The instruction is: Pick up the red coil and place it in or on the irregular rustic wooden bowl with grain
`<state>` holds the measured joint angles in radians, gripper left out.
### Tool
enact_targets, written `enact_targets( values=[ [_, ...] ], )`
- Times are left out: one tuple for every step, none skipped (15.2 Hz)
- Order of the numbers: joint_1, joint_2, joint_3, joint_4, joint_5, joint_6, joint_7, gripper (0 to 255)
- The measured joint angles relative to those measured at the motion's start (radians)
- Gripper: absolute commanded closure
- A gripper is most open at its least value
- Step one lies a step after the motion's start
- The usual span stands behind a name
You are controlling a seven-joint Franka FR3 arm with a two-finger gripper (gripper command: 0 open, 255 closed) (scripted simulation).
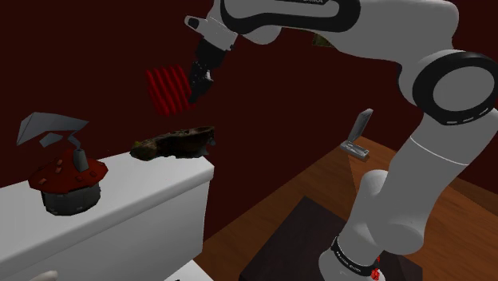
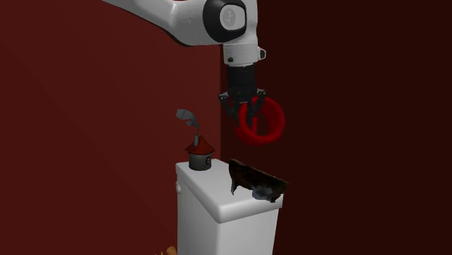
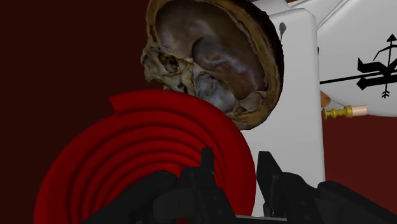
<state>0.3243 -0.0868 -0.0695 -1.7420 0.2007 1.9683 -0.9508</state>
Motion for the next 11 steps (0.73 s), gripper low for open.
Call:
enact_targets(
  values=[
    [-0.002,0.009,-0.003,0.000,0.003,0.008,-0.009,255],
    [-0.004,0.008,-0.005,-0.013,0.005,0.019,-0.015,255],
    [-0.004,0.008,-0.005,-0.024,0.006,0.029,-0.019,255],
    [-0.004,0.006,-0.005,-0.035,0.008,0.039,-0.023,255],
    [-0.003,0.006,-0.005,-0.050,0.009,0.052,-0.026,255],
    [-0.004,0.006,-0.005,-0.066,0.011,0.066,-0.031,255],
    [-0.003,0.005,-0.004,-0.080,0.012,0.079,-0.031,255],
    [-0.003,0.003,-0.004,-0.094,0.013,0.092,-0.034,255],
    [-0.002,0.004,-0.004,-0.107,0.014,0.106,-0.037,255],
    [-0.003,0.006,-0.004,-0.120,0.017,0.119,-0.042,255],
    [-0.003,0.003,-0.004,-0.131,0.017,0.129,-0.043,255]
  ],
)
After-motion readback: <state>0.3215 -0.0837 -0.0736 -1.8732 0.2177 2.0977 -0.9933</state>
